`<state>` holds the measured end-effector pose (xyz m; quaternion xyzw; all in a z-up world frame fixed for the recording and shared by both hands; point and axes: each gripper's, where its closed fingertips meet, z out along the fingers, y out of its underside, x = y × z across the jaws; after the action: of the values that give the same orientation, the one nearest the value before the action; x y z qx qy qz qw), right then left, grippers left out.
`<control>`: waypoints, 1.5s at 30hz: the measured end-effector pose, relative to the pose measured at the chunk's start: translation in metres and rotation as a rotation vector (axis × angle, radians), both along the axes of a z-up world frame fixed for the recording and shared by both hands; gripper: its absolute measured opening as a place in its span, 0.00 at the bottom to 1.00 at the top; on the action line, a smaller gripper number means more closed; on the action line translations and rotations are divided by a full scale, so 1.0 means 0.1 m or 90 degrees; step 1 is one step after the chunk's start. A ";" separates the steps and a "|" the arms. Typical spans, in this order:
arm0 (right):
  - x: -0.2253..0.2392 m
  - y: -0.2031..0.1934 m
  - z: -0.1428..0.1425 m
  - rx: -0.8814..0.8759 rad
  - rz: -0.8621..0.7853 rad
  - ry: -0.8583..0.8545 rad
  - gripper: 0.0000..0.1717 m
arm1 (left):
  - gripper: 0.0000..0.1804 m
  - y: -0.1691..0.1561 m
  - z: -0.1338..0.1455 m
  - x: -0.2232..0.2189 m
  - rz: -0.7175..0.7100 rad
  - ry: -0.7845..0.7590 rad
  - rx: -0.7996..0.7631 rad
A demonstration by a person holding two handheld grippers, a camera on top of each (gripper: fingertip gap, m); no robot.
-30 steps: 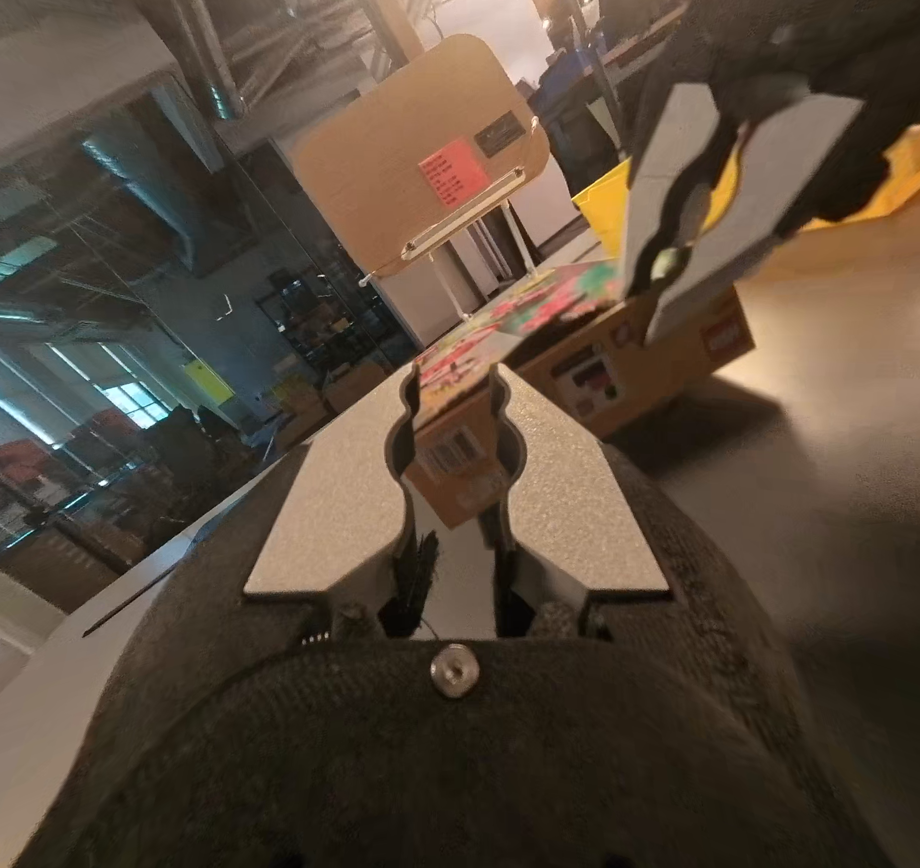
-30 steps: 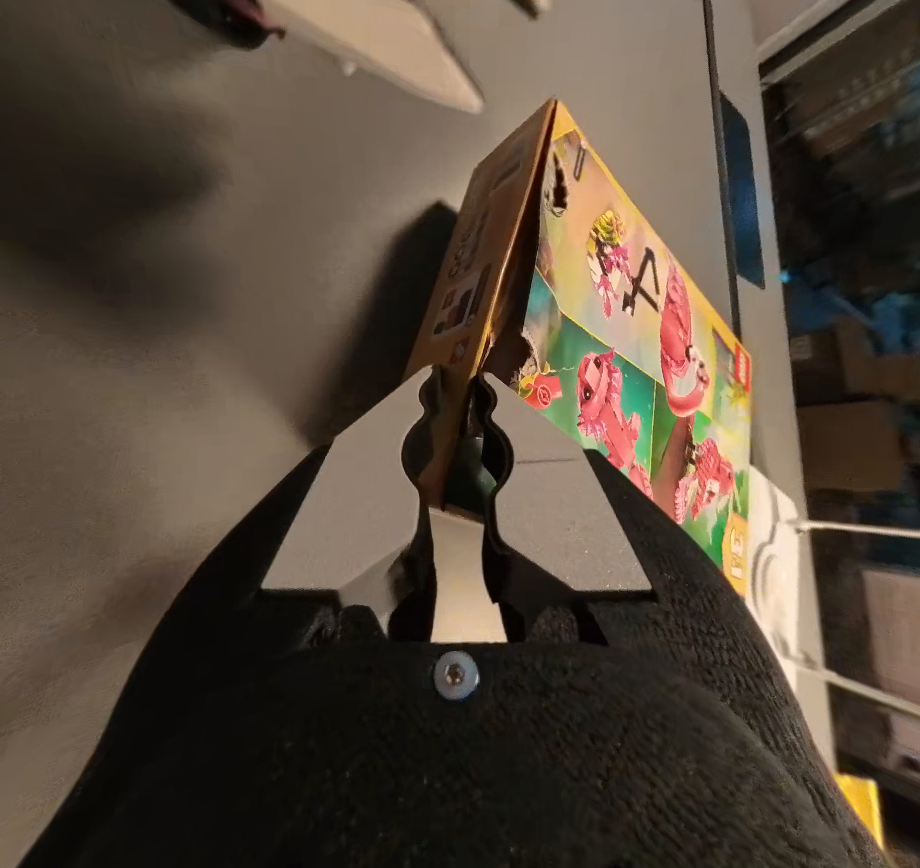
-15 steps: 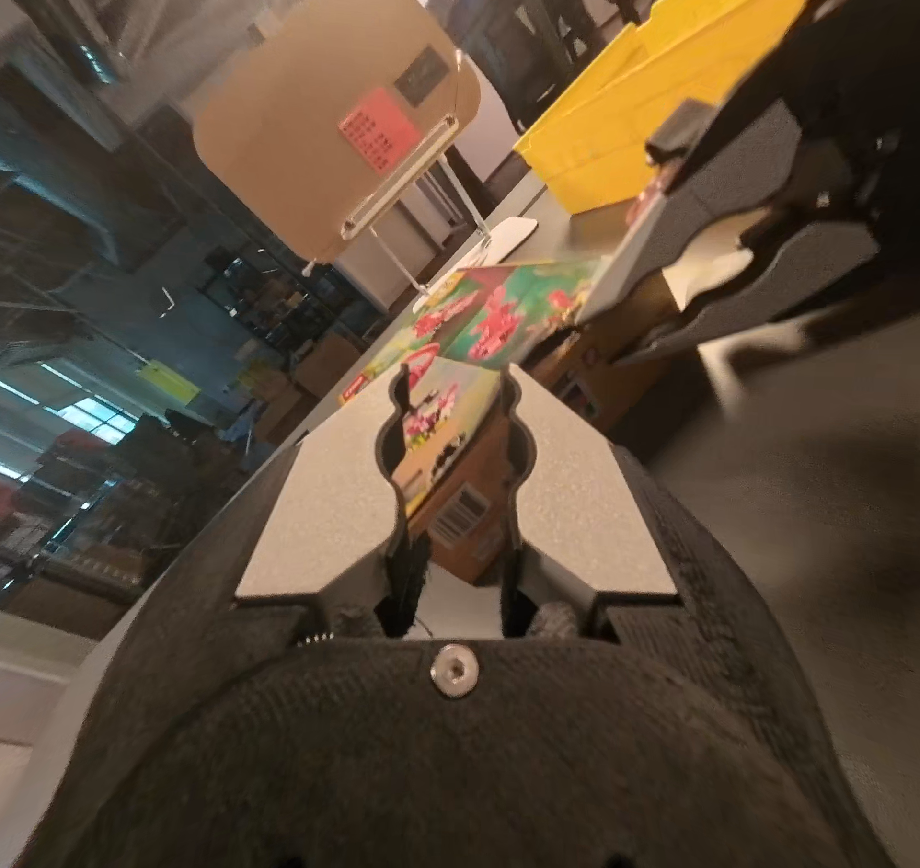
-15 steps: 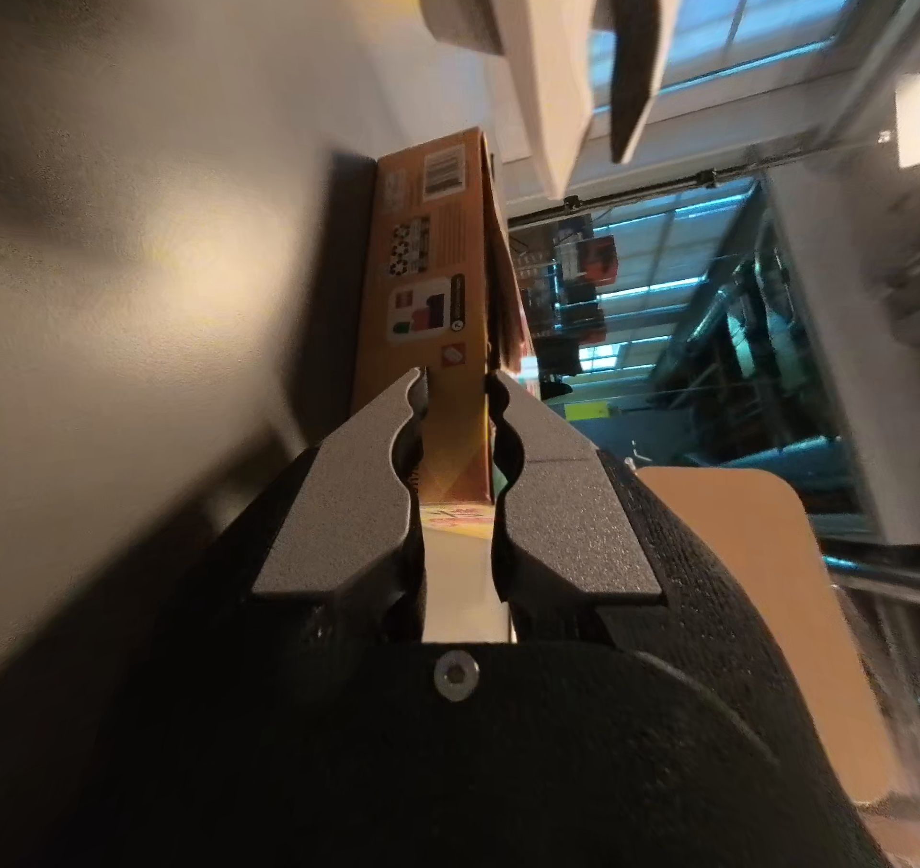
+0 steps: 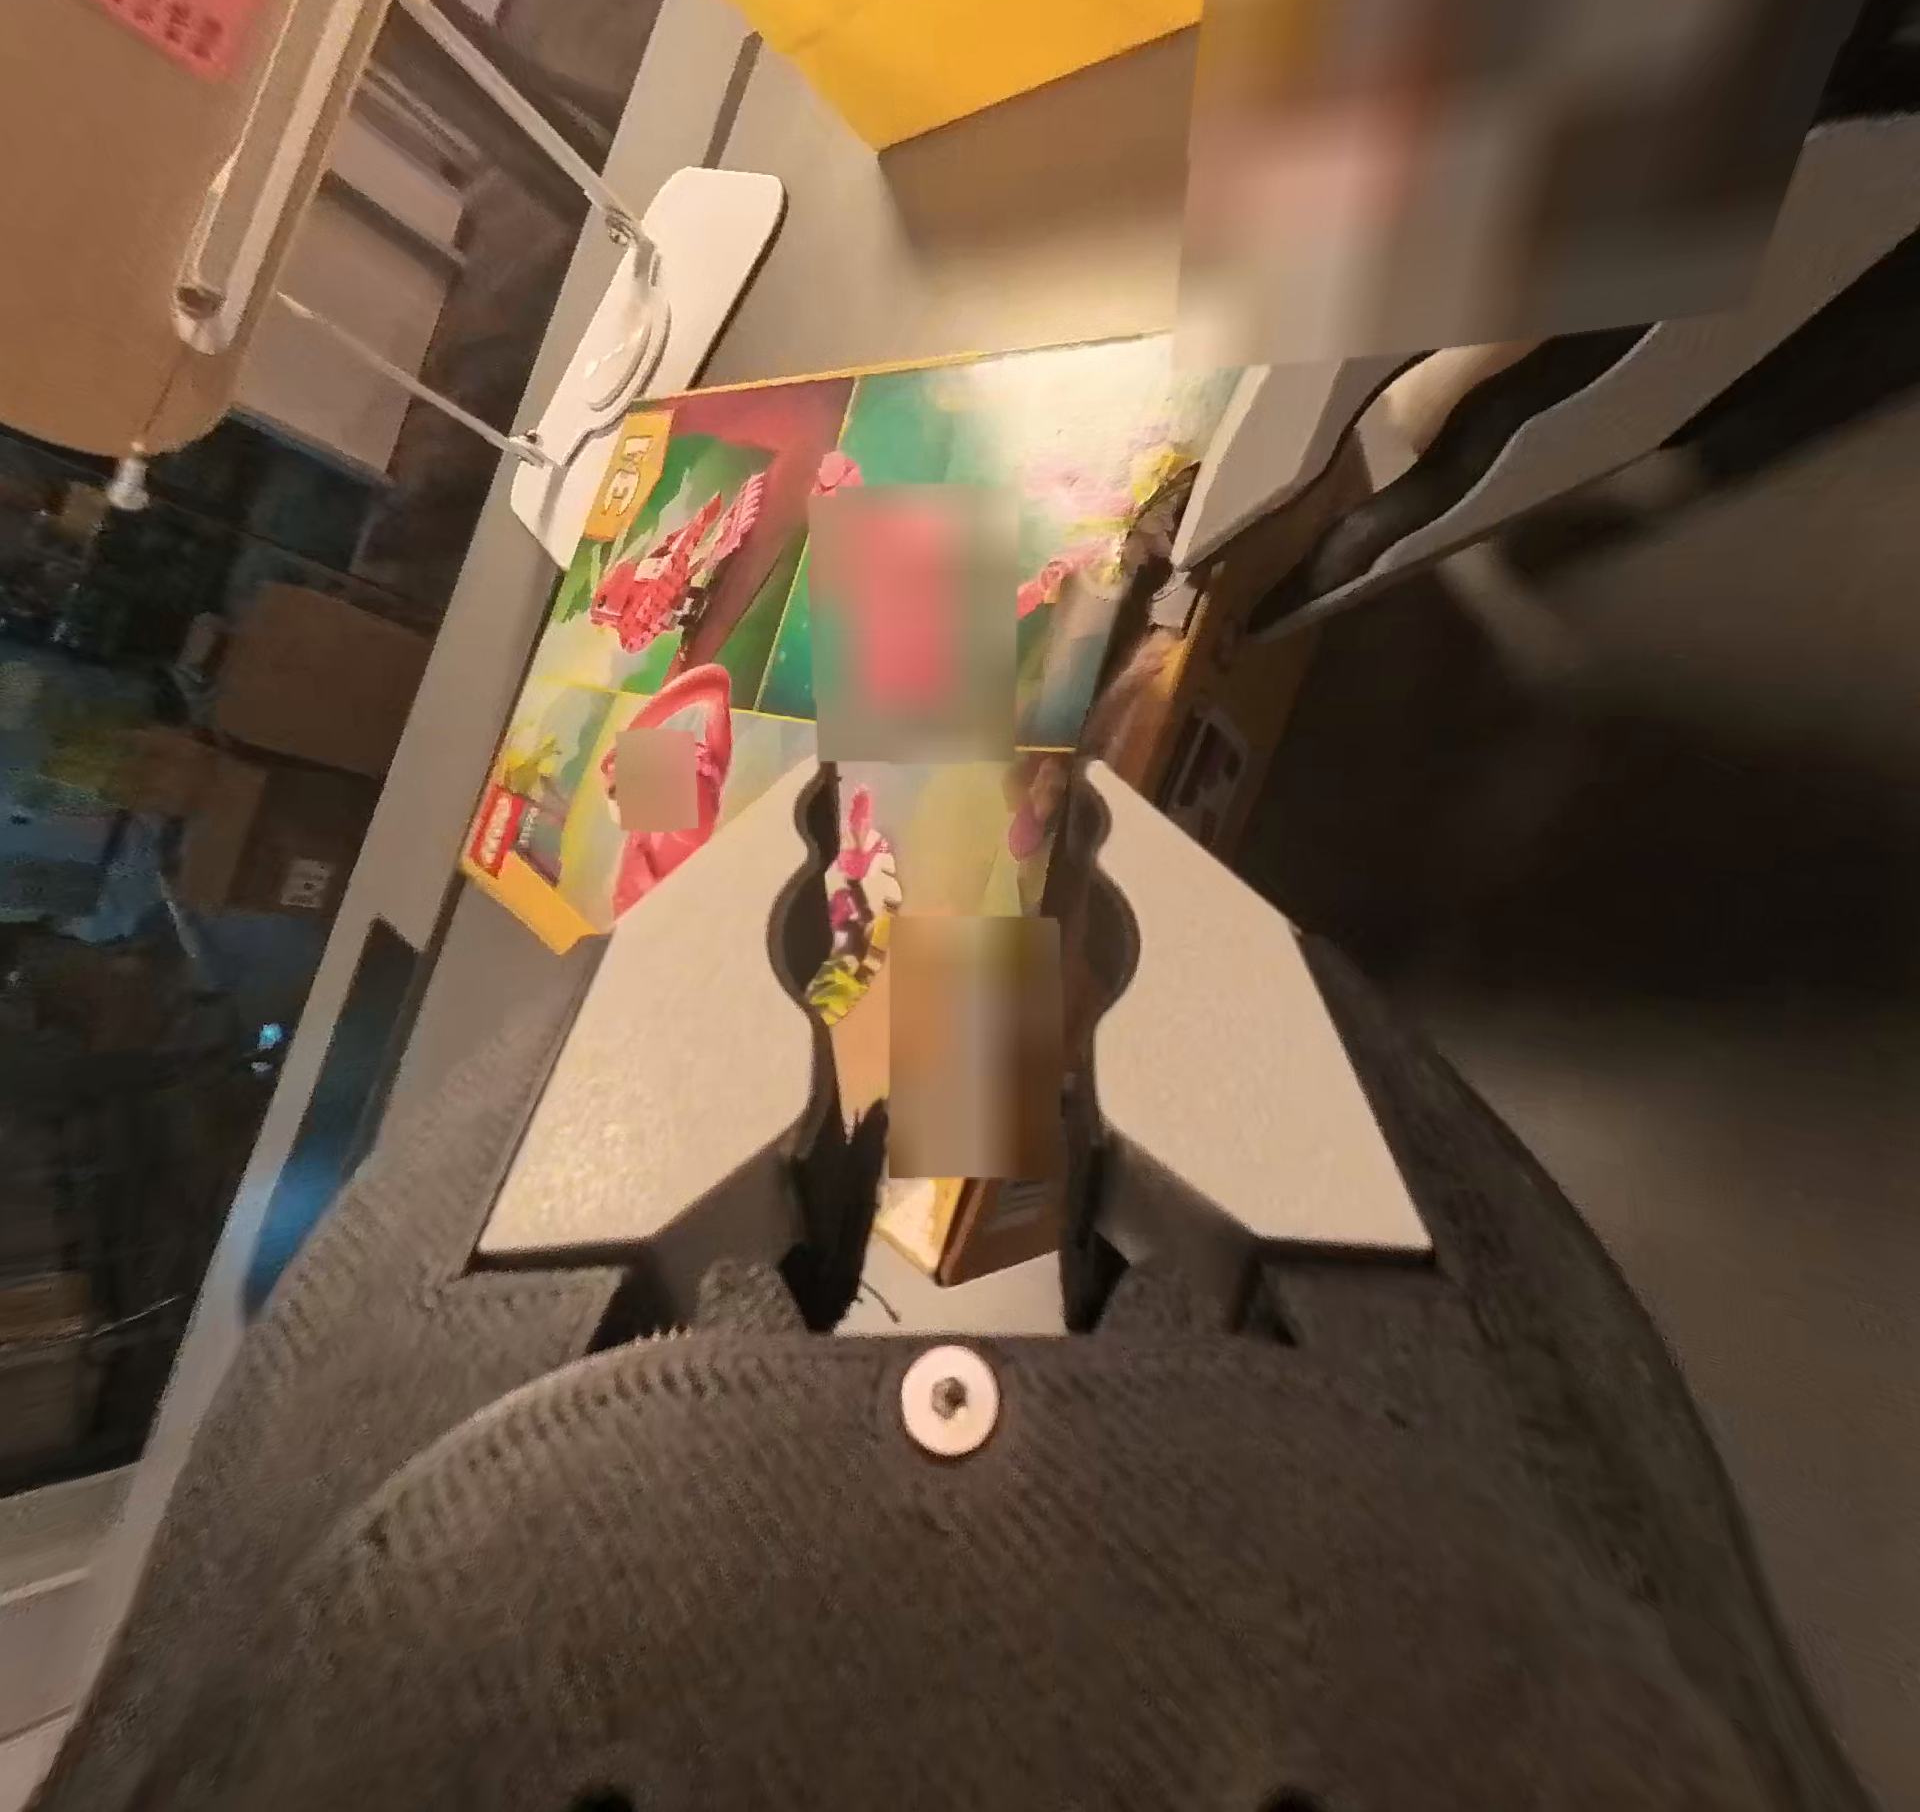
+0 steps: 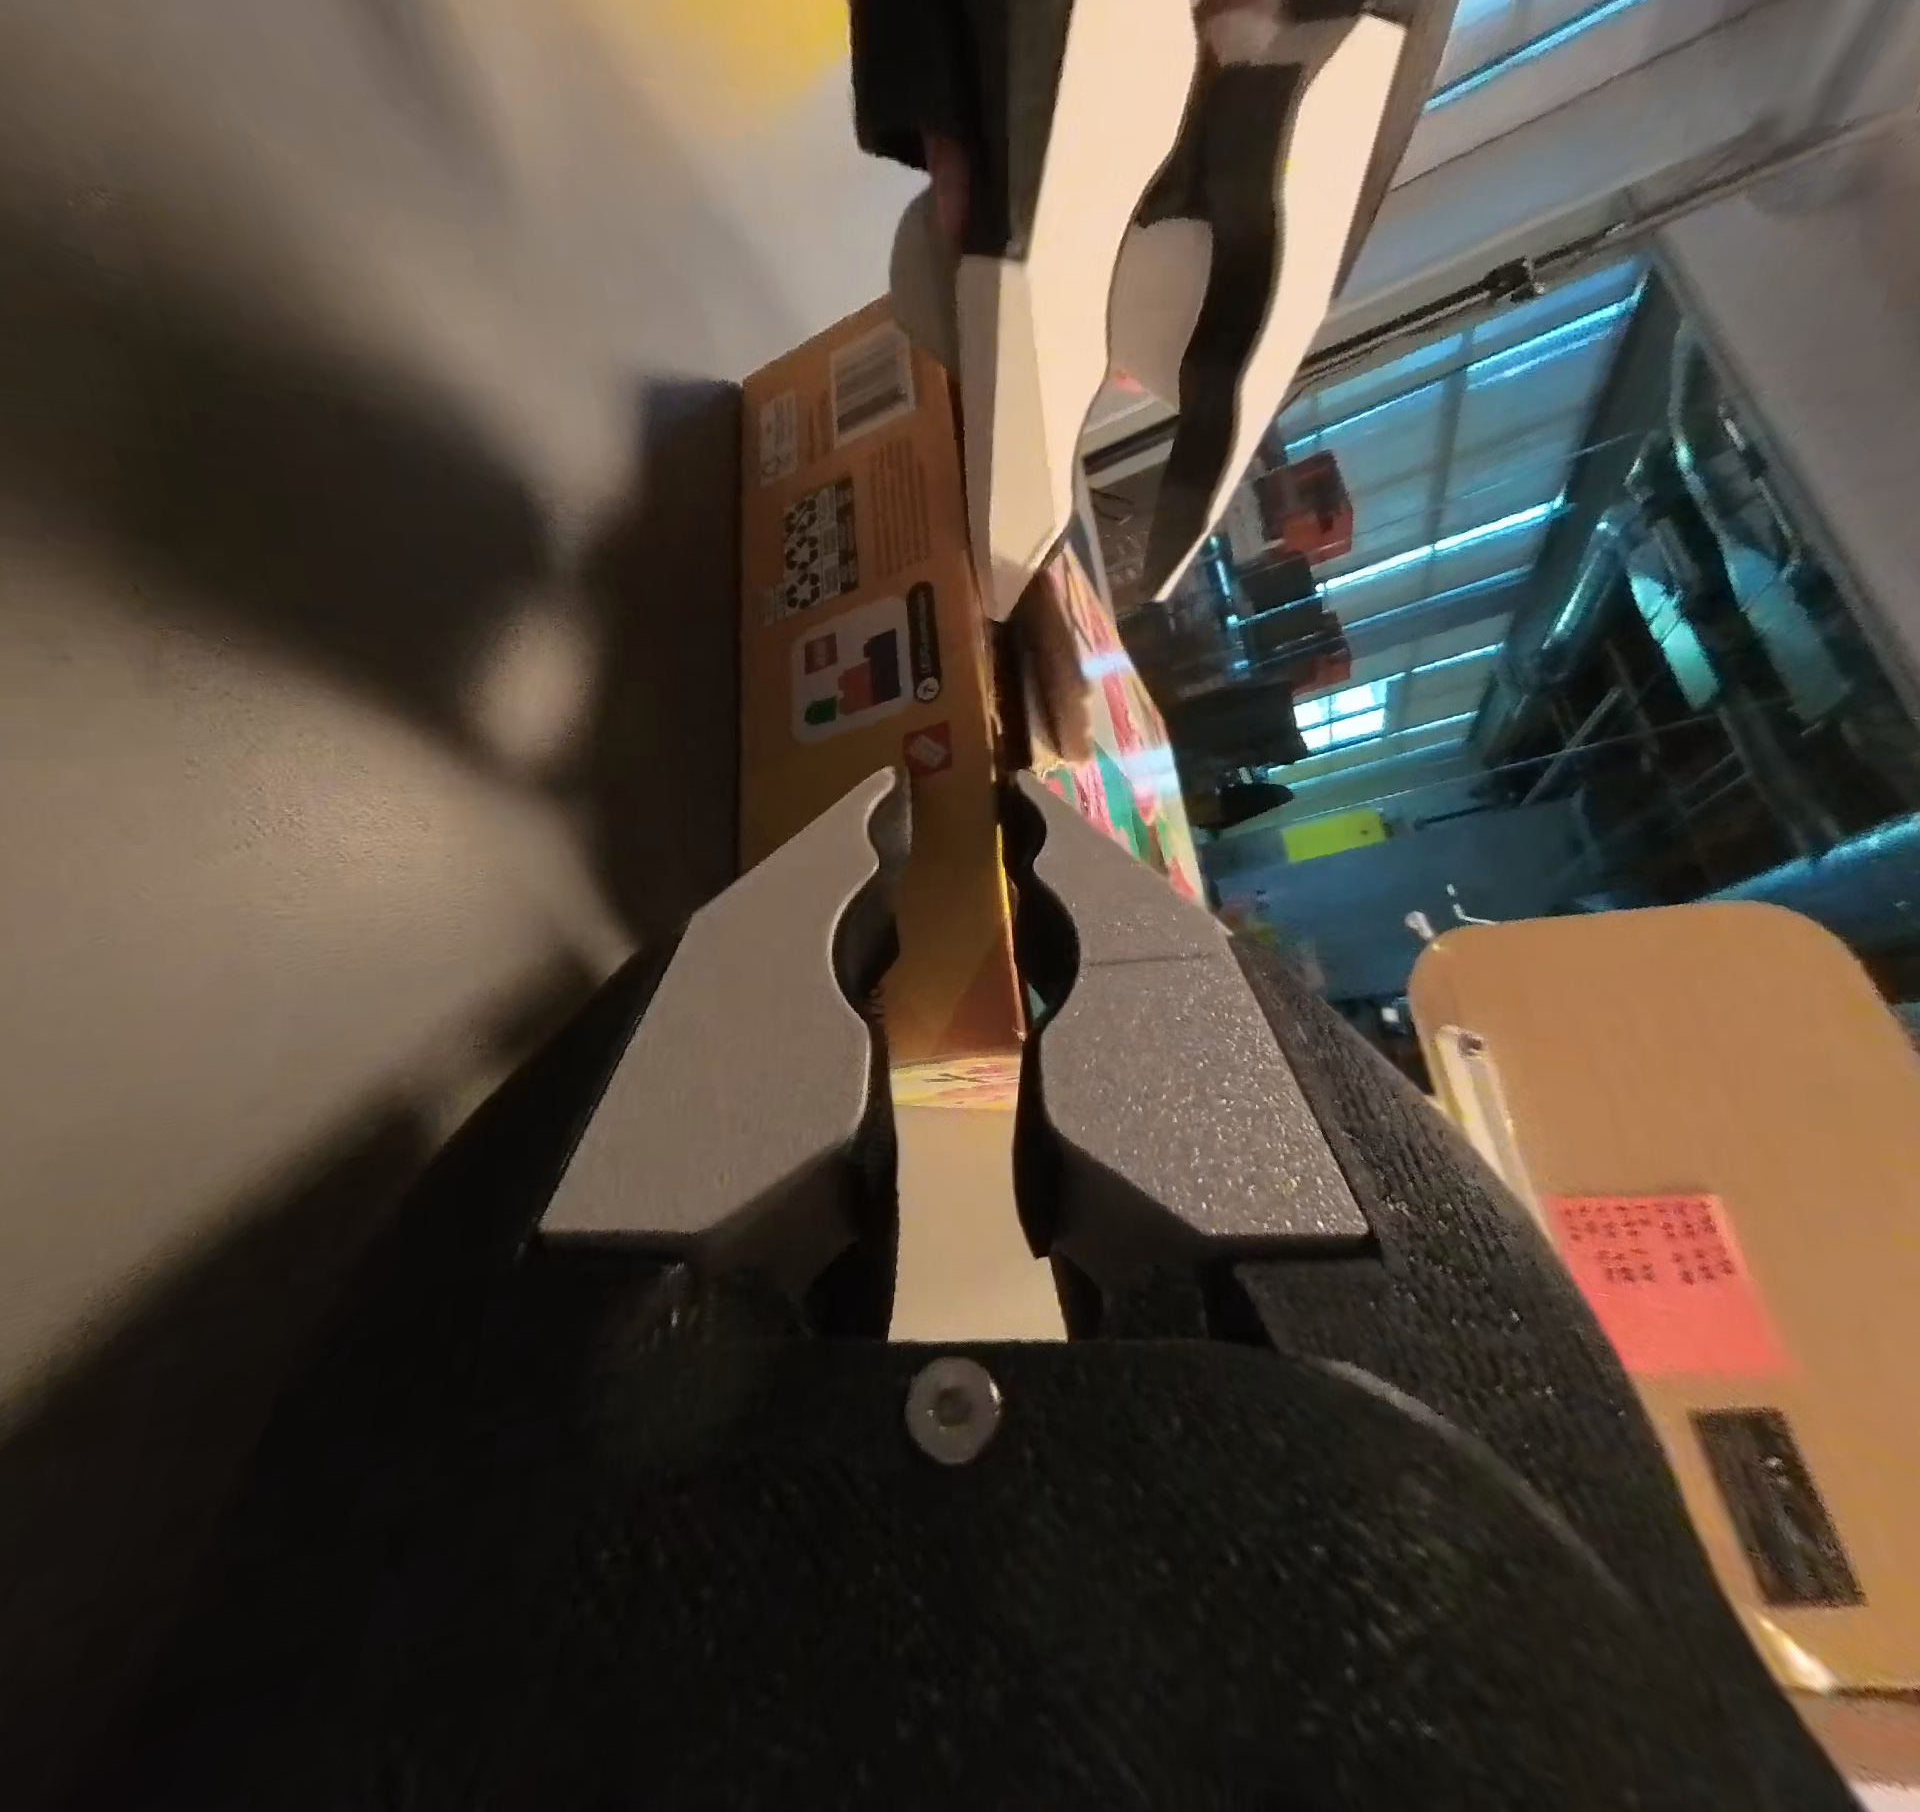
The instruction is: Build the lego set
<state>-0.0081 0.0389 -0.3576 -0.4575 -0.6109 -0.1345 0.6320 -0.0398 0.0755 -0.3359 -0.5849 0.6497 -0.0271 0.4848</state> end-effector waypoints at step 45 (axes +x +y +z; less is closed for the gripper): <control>0.40 -0.12 0.08 0.013 -0.130 0.027 0.11 | 0.27 0.00 -0.26 0.82 -0.232 0.371 -0.115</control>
<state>0.0317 0.0268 -0.3500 -0.5136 -0.5462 -0.1942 0.6326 0.0418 0.0760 -0.3617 -0.4834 0.8492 -0.0023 0.2127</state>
